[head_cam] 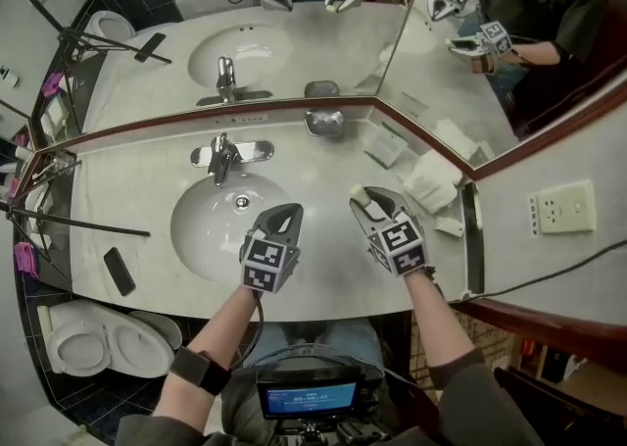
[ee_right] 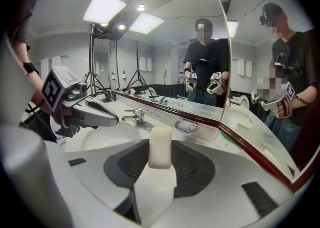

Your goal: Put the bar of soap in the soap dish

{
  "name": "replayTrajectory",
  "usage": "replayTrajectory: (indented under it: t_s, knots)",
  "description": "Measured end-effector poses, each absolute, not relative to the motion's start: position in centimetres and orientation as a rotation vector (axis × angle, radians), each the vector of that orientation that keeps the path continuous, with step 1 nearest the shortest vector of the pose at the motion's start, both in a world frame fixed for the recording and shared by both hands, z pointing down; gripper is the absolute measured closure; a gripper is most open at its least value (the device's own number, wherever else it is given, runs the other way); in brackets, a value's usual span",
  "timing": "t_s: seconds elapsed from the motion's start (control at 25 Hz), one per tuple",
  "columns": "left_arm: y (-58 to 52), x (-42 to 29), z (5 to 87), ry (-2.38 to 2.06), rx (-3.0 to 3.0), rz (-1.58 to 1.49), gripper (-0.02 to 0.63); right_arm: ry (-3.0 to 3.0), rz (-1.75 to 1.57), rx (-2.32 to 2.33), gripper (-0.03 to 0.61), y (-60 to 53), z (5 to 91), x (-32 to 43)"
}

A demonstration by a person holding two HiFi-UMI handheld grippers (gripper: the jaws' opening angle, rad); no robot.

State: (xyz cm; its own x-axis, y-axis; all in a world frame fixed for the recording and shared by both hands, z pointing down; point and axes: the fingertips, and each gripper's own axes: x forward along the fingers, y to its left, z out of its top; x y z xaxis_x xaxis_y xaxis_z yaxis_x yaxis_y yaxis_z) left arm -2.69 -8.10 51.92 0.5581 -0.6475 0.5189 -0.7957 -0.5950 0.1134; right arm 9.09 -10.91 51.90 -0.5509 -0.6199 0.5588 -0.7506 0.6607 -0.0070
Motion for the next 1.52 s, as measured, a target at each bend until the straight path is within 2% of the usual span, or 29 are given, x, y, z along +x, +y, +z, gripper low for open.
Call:
replayTrajectory:
  t_s: [0.72,1.16,1.52]
  knots:
    - [-21.5,-3.1,58.5,-1.328,2.375,0.589,0.612,-2.202,-0.054,0.801,0.425,-29.7,59.9,3.1]
    - [-22.9,-3.1,60.4,-1.336,2.343,0.572,0.612,-2.163,-0.029,0.773,0.425,-32.7,62.8,1.8]
    - [-22.8,-3.6,60.4,-1.346,2.326,0.568,0.612,-2.155,-0.047,0.814,0.383,-33.2,62.9,2.0]
